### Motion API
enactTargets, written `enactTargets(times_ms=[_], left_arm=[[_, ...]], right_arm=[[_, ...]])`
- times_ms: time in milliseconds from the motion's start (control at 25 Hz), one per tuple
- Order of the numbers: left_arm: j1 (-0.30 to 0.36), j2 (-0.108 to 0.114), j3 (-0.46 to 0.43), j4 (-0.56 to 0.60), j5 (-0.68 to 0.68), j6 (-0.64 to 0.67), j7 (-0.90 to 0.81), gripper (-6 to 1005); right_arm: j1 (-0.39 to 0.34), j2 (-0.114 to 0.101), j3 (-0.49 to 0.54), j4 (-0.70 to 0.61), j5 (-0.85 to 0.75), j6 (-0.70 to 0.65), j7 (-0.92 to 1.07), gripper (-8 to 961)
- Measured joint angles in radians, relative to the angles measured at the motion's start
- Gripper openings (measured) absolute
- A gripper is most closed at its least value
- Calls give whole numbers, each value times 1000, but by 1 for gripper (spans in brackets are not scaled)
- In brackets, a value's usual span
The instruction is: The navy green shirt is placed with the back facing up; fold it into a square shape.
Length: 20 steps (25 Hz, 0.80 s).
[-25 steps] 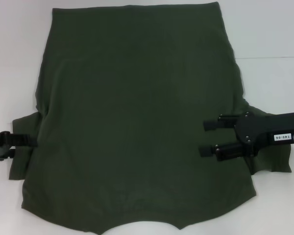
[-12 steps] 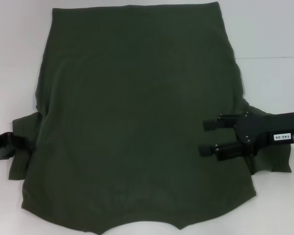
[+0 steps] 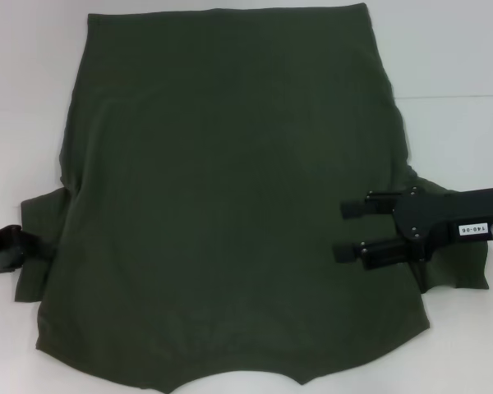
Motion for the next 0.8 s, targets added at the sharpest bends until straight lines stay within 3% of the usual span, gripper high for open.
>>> enactTargets(times_ms=[240, 440, 640, 800], left_arm=[[-1, 2, -5, -1, 10, -4, -11, 234], [-4, 3, -6, -2, 10, -4, -12, 21], [-8, 11, -10, 8, 19, -2, -13, 13], [-20, 46, -45, 50, 72, 25, -16, 7]], right_arm=[[0, 1, 0, 0, 0, 6, -2, 945], [0, 1, 0, 0, 0, 8, -2, 945], [0, 1, 0, 0, 0, 8, -2, 944], [0, 1, 0, 0, 0, 8, -2, 944]])
